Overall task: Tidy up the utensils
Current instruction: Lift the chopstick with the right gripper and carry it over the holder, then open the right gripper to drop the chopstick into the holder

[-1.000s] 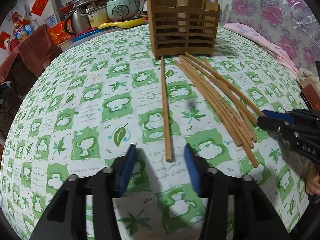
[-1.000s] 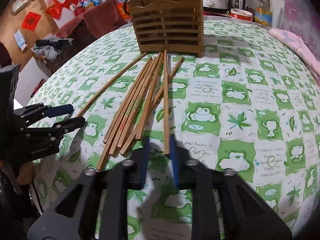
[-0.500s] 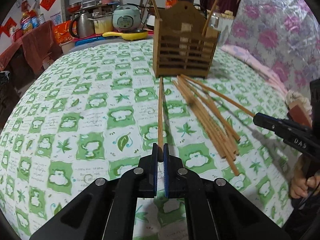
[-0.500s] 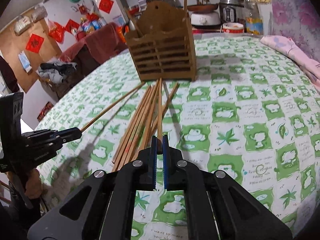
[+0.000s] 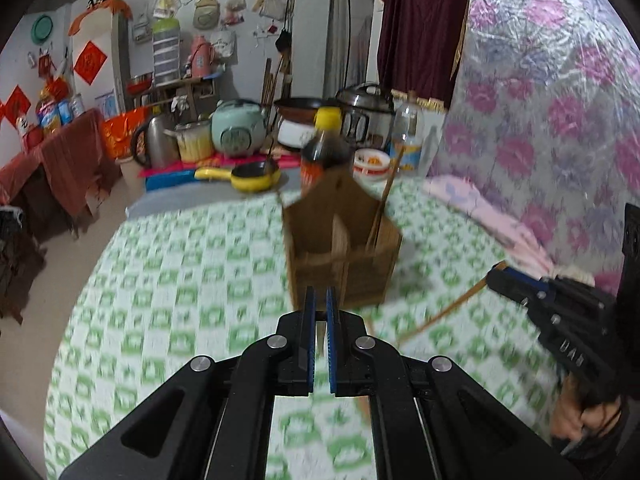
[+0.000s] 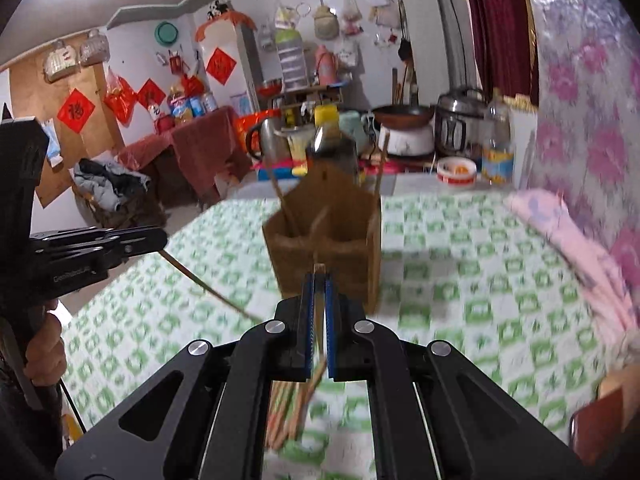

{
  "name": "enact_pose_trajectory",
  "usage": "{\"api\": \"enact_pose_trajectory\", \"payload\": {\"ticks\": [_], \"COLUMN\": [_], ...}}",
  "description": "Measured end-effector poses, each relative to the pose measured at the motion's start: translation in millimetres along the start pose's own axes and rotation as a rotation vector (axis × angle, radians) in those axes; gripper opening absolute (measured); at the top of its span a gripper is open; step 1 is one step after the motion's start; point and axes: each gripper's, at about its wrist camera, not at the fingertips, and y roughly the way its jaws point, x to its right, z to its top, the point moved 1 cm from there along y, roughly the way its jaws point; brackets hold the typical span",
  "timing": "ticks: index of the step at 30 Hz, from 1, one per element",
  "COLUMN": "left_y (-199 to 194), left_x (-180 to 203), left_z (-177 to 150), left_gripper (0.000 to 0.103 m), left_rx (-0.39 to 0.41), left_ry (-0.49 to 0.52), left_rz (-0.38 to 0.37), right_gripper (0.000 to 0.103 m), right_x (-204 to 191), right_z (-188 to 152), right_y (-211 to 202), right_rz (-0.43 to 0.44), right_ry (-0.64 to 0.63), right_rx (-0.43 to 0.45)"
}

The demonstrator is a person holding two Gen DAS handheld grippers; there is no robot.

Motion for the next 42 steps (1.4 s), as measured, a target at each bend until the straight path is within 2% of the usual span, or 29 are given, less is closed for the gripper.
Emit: {"api": "enact_pose_trajectory", "payload": {"ticks": [4, 9, 12, 14, 17, 20, 24, 26, 27, 28, 29, 30, 32, 35, 40, 42], "left_y": [-12.8, -34.4, -29.9, -14.8, 21.0, 63.0, 95.7, 103.3, 106.2, 108.8, 109.5, 107.9, 103.4, 101.4, 89.1, 83.4], "left_x": [6.5, 7.1, 5.9, 3.4, -4.7, -14.3, -26.3, -31.0, -32.8, -33.8, -35.8, -37.5, -41.5, -45.7, -51.2, -51.8], "left_z": [49.8, 98.9, 112.0, 111.1, 101.7, 88.6, 73.0, 63.9, 60.2, 58.2, 57.5, 55.4, 53.5, 53.3, 51.8, 50.9], "left_gripper": [0.005, 0.005, 0.005, 0.005, 0.005, 0.005, 0.005, 0.006, 0.014, 0.024, 0.047, 0.059, 0.062, 0.069, 0.079, 0.082], "left_rx": [0.081, 0.237, 0.306, 0.304, 0.256, 0.183, 0.117, 0.095, 0.087, 0.072, 0.064, 0.071, 0.084, 0.065, 0.089, 0.099], "left_ry": [-0.008, -0.043, -0.066, -0.086, -0.124, -0.159, -0.18, -0.182, -0.189, -0.185, -0.187, -0.199, -0.215, -0.223, -0.241, -0.243], "left_rz": [0.002, 0.034, 0.081, 0.1, 0.103, 0.1, 0.069, 0.045, 0.043, 0.045, 0.047, 0.048, 0.054, 0.048, 0.113, 0.131], "right_gripper": [0.006, 0.006, 0.006, 0.006, 0.006, 0.006, 0.007, 0.012, 0.018, 0.03, 0.037, 0.047, 0.05, 0.055, 0.066, 0.067], "right_x": [5.1, 6.9, 8.9, 12.8, 18.3, 31.1, 45.7, 47.8, 47.7, 50.1, 50.8, 50.2, 45.2, 43.5, 49.7, 53.3], "right_z": [39.2, 92.1, 109.2, 111.2, 102.1, 93.5, 86.1, 84.1, 83.2, 82.2, 81.7, 80.9, 79.9, 78.9, 82.2, 82.0], "right_y": [1.9, -6.7, -5.9, 5.5, 32.9, 84.8, 122.3, 129.7, 130.3, 130.9, 129.5, 128.3, 126.1, 122.2, 105.8, 96.3], "right_rz": [-0.01, -0.065, -0.109, -0.115, -0.108, -0.123, -0.096, -0.103, -0.102, -0.099, -0.1, -0.111, -0.15, -0.177, -0.22, -0.248], "right_ry": [0.029, 0.048, 0.071, 0.096, 0.107, 0.106, 0.143, 0.134, 0.136, 0.142, 0.149, 0.148, 0.135, 0.132, 0.153, 0.161], "right_rx": [0.064, 0.227, 0.33, 0.356, 0.317, 0.191, 0.069, 0.039, 0.035, 0.034, 0.041, 0.049, 0.056, 0.055, 0.095, 0.113]}}
